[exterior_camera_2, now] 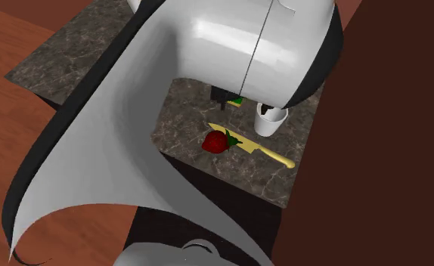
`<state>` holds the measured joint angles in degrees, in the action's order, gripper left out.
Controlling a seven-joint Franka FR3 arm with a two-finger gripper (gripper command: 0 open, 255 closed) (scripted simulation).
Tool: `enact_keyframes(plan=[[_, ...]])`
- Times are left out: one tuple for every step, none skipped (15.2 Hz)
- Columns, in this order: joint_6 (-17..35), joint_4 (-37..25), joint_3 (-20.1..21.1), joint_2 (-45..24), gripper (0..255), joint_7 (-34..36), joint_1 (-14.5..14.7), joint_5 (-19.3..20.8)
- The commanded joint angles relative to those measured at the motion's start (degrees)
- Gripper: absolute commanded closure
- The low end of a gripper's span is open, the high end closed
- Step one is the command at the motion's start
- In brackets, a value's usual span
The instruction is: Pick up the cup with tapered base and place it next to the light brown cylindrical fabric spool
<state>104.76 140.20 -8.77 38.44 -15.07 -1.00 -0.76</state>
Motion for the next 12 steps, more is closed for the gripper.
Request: enact_keyframes(plan=[[2.7,-0.5,-1.8,-3.4,0,-2.4,-0.2,0.6],[4.1,-0.8,-2.8,-5.1,0,-3.7,-0.3,0.7],[5.5,-1.1,-3.7,-6.9,0,-4.9,-0.3,0.9],[6.8,-1.6,-4.6,-8.8,0,-6.1,-0.4,0.9],[8.1,-2.1,-5.5,-10.7,0,-7.4,-0.4,0.9],[9.3,-2.6,-6.5,-12.6,0,-8.7,-0.4,0.8],[10.6,-3.3,-7.4,-14.6,0,-10.0,-0.3,0.6],[11.7,-4.1,-8.2,-16.7,0,-11.3,-0.3,0.3],[12.8,-4.9,-9.1,-18.7,0,-12.7,-0.2,0.0],[13.9,-5.8,-9.9,-20.9,0,-14.1,-0.2,-0.5],[14.9,-6.8,-10.8,-23.1,0,-15.6,-0.1,-1.1],[15.8,-7.8,-11.6,-25.3,0,-17.0,0.0,-1.7]])
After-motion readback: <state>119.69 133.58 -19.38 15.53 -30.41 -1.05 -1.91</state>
